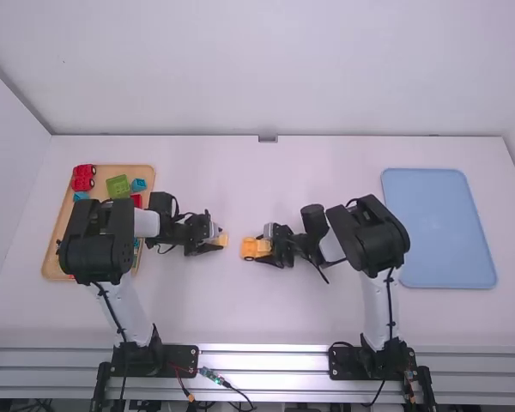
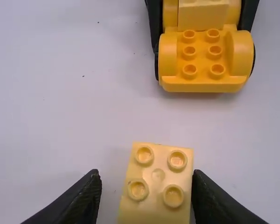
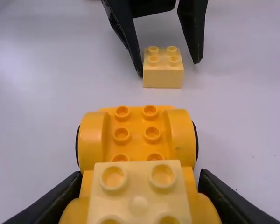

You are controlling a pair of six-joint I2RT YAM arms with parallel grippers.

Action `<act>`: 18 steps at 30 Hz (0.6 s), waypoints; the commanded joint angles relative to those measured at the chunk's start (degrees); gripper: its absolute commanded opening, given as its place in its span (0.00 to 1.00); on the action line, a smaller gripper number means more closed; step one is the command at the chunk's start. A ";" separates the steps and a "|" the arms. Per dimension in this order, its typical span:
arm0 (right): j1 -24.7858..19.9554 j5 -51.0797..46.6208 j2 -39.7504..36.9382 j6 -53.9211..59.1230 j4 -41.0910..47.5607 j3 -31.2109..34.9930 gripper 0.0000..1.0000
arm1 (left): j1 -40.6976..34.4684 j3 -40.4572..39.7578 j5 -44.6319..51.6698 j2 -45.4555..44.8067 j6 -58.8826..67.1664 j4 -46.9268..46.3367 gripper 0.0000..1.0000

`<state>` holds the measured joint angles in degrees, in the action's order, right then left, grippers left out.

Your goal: Assemble lego blocks to make yellow taxi

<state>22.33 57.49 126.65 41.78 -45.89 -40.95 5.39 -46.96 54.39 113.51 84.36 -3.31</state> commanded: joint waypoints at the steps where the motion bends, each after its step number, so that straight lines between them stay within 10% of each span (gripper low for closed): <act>1: -0.17 -3.50 1.09 1.36 0.28 1.14 0.49 | -0.57 0.52 1.56 0.02 -1.65 -0.34 0.49; 18: -0.11 -3.87 1.09 0.09 0.98 0.61 0.49 | -0.57 0.48 4.97 0.02 -0.08 -0.52 0.32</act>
<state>22.33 57.28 126.63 41.08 -47.05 -40.12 4.97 -46.98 56.45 113.51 83.40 -3.38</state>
